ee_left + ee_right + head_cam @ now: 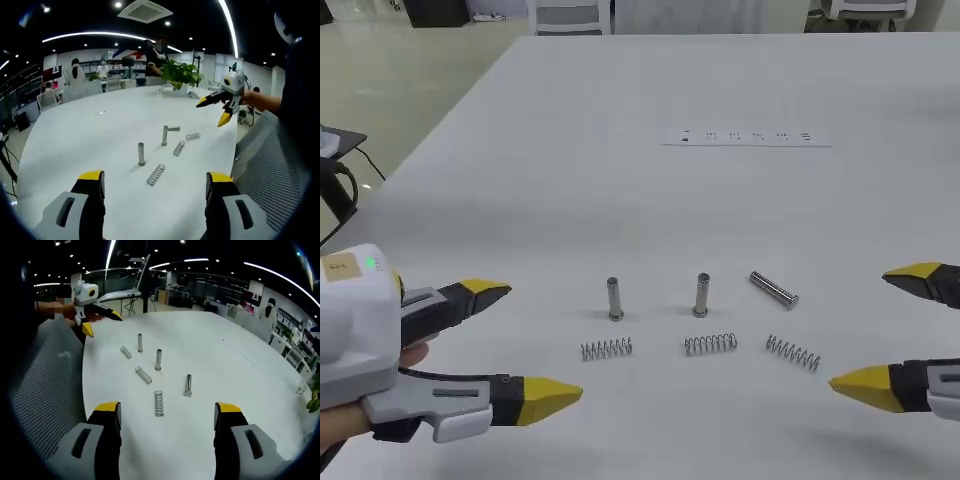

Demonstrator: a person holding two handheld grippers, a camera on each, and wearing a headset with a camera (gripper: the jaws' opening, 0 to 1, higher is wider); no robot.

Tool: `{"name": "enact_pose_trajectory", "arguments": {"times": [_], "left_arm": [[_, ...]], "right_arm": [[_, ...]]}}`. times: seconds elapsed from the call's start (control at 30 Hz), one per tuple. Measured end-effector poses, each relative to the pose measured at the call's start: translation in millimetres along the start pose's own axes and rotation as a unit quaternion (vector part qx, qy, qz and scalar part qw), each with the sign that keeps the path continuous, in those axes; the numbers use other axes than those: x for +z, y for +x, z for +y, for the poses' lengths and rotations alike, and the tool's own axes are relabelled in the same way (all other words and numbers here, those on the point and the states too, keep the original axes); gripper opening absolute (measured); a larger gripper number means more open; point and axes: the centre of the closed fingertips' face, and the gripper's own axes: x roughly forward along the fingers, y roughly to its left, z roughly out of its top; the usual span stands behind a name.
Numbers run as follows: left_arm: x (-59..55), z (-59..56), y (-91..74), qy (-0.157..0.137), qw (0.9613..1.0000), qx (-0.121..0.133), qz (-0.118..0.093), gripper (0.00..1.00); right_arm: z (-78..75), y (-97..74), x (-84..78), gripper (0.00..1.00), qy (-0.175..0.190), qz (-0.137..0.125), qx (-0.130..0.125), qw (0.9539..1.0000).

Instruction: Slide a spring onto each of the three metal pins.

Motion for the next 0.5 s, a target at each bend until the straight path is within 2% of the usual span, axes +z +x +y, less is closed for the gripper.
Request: {"name": "enact_pose_trajectory", "arguments": {"times": [0.5], "left_arm": [[-1.0, 0.1, -0.6, -0.002, 1.0000, 0.000, -0.001, 0.80]], "right_arm": [[-0.5, 0.3, 0.4, 0.75, 0.000, 0.001, -0.002, 1.0000]]}}
